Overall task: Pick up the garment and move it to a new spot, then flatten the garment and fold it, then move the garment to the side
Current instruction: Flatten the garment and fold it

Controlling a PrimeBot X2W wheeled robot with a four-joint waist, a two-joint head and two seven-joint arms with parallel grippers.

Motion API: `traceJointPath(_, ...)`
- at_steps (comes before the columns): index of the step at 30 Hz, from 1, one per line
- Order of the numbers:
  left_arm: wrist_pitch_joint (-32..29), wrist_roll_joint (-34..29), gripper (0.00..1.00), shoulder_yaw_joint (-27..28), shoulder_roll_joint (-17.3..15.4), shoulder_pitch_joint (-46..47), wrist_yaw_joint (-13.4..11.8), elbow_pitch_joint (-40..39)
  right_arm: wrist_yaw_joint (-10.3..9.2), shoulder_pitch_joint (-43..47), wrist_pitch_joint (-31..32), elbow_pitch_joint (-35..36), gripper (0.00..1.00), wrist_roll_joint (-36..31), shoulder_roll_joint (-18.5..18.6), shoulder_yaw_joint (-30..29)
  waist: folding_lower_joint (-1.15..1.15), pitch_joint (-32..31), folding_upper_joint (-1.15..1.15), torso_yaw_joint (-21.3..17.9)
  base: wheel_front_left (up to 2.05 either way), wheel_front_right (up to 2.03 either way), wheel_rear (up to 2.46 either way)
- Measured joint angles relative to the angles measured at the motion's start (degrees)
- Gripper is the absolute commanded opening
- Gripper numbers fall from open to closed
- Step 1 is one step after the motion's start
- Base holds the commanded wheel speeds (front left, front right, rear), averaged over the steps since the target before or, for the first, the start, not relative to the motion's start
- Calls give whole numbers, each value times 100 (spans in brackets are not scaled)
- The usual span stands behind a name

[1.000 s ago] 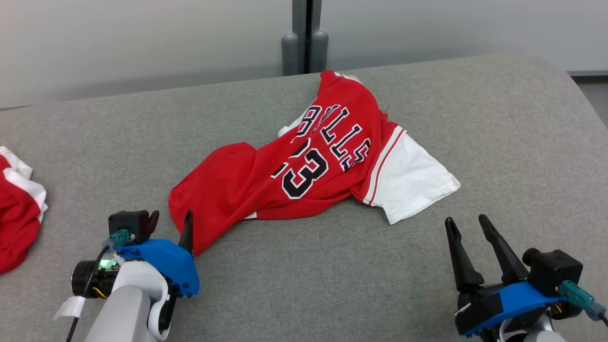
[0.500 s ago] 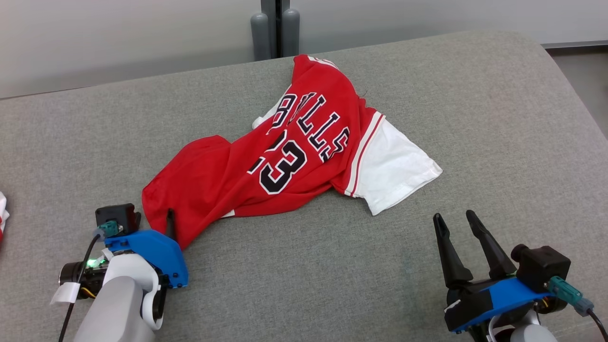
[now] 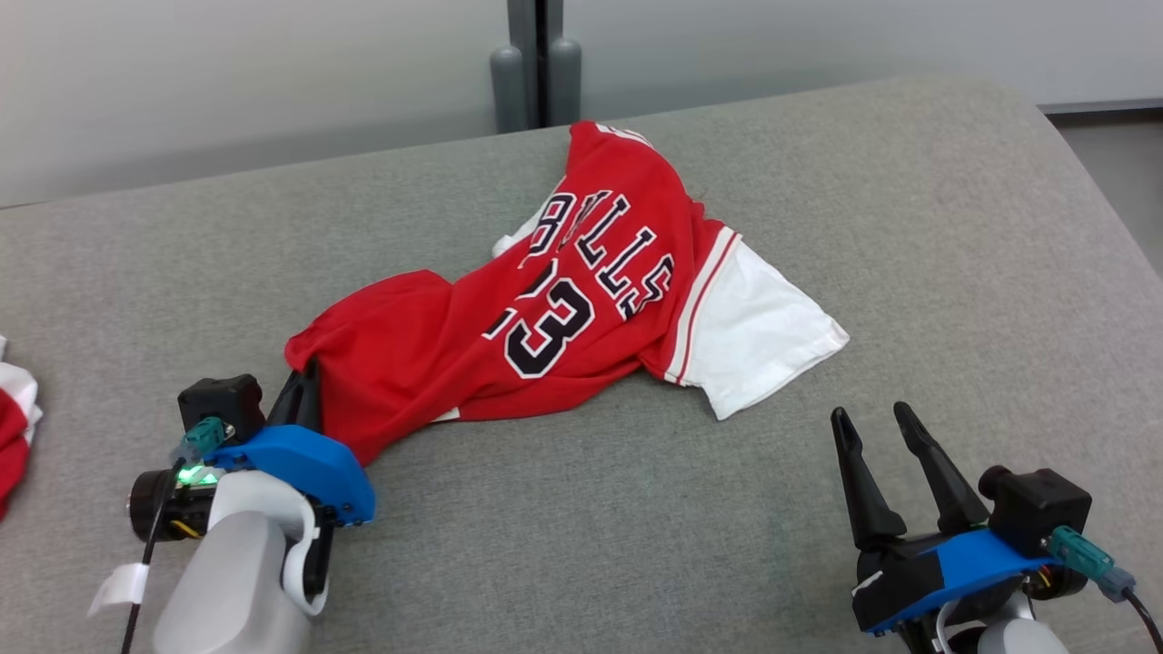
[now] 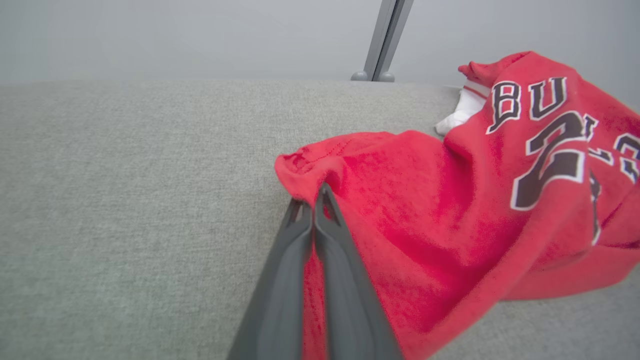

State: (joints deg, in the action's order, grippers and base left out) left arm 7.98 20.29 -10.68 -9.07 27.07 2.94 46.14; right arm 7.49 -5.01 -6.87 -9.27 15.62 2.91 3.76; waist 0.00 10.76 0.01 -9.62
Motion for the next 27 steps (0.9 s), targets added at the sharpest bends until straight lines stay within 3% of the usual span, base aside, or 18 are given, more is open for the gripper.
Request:
traceJointPath(4,366,146,0,11,160,-130,124,-533,0,73,2,-1,100,2,-2,-38,0,-135,0,161,0,0,0)
traceJointPath(9,471,226,0,-174,319,-354,216,-1849,0,137,7,8,100,15,-2,-122,0,-296,0,408,0,0,0)
traceJointPath(20,-432,88,0,-715,405,-798,-29,-4571,0,200,33,44,100,46,-3,-226,0,-501,-1,574,0,0,0)
traceJointPath(27,-896,10,0,-834,357,-614,-146,-5369,0,204,59,73,100,73,-4,-236,-1,-455,-2,417,0,0,0)
